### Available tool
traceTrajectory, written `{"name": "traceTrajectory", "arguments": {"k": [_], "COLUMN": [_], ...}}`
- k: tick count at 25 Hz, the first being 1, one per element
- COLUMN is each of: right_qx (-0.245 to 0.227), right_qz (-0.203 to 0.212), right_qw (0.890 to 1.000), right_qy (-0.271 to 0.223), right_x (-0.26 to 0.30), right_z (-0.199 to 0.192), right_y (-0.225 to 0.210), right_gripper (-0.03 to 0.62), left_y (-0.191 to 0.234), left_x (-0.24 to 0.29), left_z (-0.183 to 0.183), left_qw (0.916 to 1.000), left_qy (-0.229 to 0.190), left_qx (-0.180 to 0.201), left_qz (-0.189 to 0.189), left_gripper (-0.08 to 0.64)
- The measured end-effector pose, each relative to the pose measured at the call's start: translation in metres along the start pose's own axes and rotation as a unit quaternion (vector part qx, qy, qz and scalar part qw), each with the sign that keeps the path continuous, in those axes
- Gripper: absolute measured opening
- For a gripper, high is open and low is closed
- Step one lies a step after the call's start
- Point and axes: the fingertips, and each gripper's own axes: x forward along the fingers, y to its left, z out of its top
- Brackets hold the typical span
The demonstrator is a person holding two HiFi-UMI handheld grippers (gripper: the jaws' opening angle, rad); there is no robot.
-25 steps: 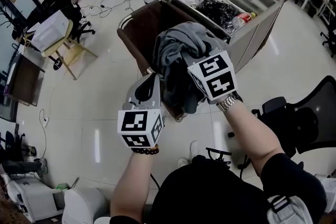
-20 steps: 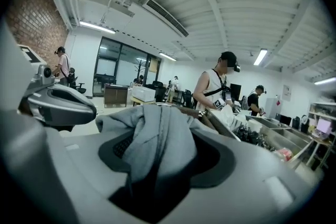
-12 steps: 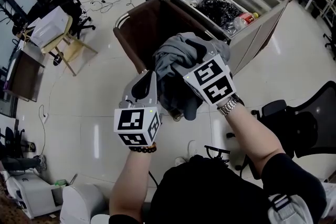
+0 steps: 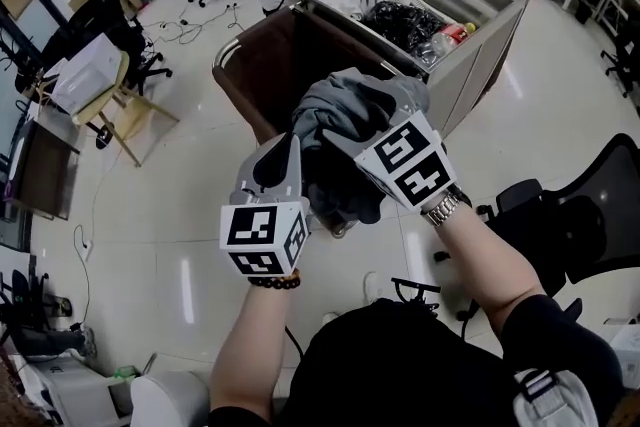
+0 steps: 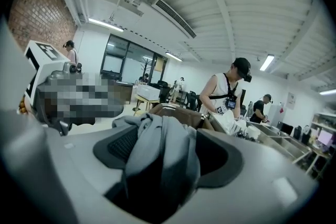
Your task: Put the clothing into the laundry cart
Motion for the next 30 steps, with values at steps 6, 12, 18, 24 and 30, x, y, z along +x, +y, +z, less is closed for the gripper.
{"name": "traceTrajectory", "arguments": {"k": [6,12,18,24,30], "right_qx": [0.025,0.032,0.038,0.051,0.062], "right_qz": [-0.037,-0.103,-0.138,-0.151,-0.162], "right_qw": [0.999,0.992,0.987,0.984,0.982], "right_qy": [-0.02,-0.058,-0.069,-0.075,-0.074], "right_x": [-0.039,-0.092,-0.132,-0.153,-0.163], "right_z": [0.022,0.052,0.072,0.077,0.07], "right_y": [0.038,0.072,0.111,0.142,0.163], "right_gripper": [0.324,0.124,0.018,0.0,0.0], "left_y": [-0.012,-0.03,-0.053,-0.075,-0.089], "left_x": [-0.043,-0.088,-0.131,-0.161,-0.187], "left_z": [0.029,0.049,0.069,0.077,0.081], "left_qw": [0.9993,0.9973,0.9946,0.9912,0.9884], "left_qy": [-0.008,-0.012,-0.014,-0.018,-0.024], "left_qx": [0.003,0.002,0.004,0.012,0.019], "left_qz": [-0.035,-0.072,-0.103,-0.131,-0.149], "left_gripper": [0.003,0.003,0.003,0.003,0.003]}}
